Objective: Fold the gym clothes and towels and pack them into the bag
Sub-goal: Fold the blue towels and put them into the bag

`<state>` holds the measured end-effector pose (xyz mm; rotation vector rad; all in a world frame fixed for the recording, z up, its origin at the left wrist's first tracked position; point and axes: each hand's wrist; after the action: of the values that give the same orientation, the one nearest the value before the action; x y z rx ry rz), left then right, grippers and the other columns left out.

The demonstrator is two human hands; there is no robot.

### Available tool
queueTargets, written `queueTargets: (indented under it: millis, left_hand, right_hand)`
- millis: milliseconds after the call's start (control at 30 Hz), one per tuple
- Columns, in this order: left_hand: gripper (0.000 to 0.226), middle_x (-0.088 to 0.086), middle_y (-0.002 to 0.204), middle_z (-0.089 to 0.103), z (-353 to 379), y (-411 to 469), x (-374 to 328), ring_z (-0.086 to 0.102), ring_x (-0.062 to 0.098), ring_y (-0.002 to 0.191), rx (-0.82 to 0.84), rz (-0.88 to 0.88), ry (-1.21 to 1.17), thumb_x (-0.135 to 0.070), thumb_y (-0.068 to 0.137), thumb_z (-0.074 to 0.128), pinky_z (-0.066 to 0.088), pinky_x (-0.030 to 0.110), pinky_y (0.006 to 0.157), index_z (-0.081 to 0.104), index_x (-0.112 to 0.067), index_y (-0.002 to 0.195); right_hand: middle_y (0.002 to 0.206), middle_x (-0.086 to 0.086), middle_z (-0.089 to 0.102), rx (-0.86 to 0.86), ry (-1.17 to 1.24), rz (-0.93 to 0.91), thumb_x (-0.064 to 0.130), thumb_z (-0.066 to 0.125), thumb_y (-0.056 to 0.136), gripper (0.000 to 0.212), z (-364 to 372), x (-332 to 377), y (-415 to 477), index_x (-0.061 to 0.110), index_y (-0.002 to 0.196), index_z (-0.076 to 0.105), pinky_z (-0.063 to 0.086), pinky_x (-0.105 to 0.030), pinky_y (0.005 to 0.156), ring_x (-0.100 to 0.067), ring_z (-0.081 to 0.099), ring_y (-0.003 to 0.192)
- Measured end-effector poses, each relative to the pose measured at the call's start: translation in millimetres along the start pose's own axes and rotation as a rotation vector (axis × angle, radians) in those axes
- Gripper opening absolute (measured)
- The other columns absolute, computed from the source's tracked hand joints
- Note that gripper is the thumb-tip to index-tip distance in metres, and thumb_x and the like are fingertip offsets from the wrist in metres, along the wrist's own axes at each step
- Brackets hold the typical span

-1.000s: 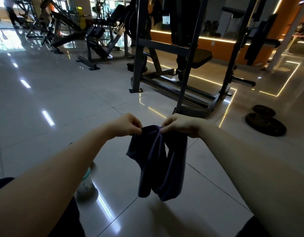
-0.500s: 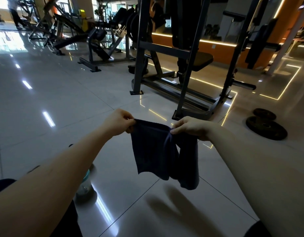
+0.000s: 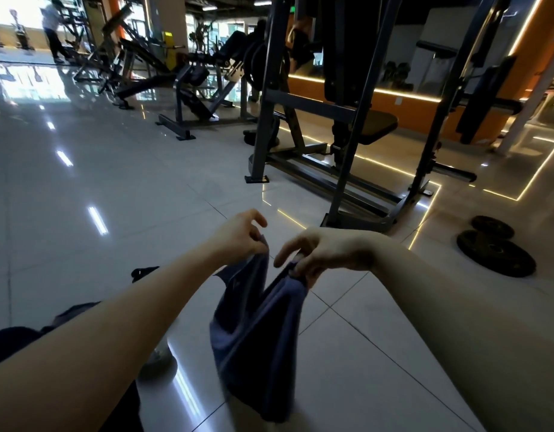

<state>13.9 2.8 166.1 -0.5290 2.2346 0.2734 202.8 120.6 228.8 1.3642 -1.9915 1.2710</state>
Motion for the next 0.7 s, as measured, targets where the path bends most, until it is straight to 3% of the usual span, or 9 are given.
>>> queueTargets:
  millis: [100, 167, 367, 567, 700]
  left_hand:
    - [0.028, 0.004, 0.088, 0.074, -1, -4, -18, 0.072, 0.012, 0.079, 0.027, -0.047, -0.235, -0.004, 0.081, 0.081, 0.059, 0.024, 0.07, 0.065, -0.01, 0.103]
    - [0.019, 0.009, 0.086, 0.074, -2, -5, -24, 0.071, 0.017, 0.08, 0.059, -0.056, -0.308, -0.003, 0.08, 0.081, 0.06, 0.025, 0.072, 0.07, -0.004, 0.095]
    - [0.007, 0.019, 0.105, 0.073, -3, -10, -24, 0.069, 0.029, 0.101, 0.109, -0.017, -0.498, -0.003, 0.086, 0.075, 0.057, 0.04, 0.093, 0.074, -0.006, 0.092]
    - [0.008, 0.009, 0.095, 0.076, 5, -12, -34, 0.071, 0.022, 0.094, 0.148, 0.027, -0.6, -0.004, 0.09, 0.071, 0.055, 0.032, 0.083, 0.077, -0.009, 0.093]
    - [0.014, 0.015, 0.105, 0.074, 9, -13, -39, 0.07, 0.023, 0.098, 0.162, 0.009, -0.637, -0.006, 0.092, 0.069, 0.056, 0.031, 0.084, 0.076, -0.004, 0.104]
  right_hand:
    - [0.114, -0.023, 0.066, -0.229, 0.034, -0.091, 0.007, 0.068, 0.092, 0.028, -3, -10, -3, 0.001, 0.118, 0.059, 0.058, -0.045, 0.093, -0.033, 0.069, 0.104]
    - [0.111, -0.027, 0.067, -0.297, 0.121, -0.152, 0.008, 0.071, 0.09, 0.026, -5, -17, -5, -0.003, 0.111, 0.06, 0.058, -0.047, 0.093, -0.037, 0.069, 0.102]
    - [0.11, -0.025, 0.067, -0.323, 0.162, -0.252, 0.011, 0.064, 0.095, 0.019, -6, -21, -11, -0.002, 0.108, 0.067, 0.057, -0.041, 0.09, -0.03, 0.068, 0.101]
    - [0.108, -0.019, 0.067, -0.376, 0.17, -0.279, 0.012, 0.061, 0.098, 0.015, -4, -21, -10, 0.001, 0.107, 0.065, 0.056, -0.039, 0.089, -0.025, 0.066, 0.098]
    - [0.101, -0.01, 0.069, -0.494, 0.138, -0.286, 0.013, 0.062, 0.097, 0.01, -4, -22, -9, 0.008, 0.103, 0.068, 0.055, -0.033, 0.083, -0.02, 0.067, 0.095]
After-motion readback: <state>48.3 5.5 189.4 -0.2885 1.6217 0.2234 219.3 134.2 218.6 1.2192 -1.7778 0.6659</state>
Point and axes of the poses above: each hand's wrist, its own y-axis towards the middle knuckle, its own z-axis out of the palm, x = y × z
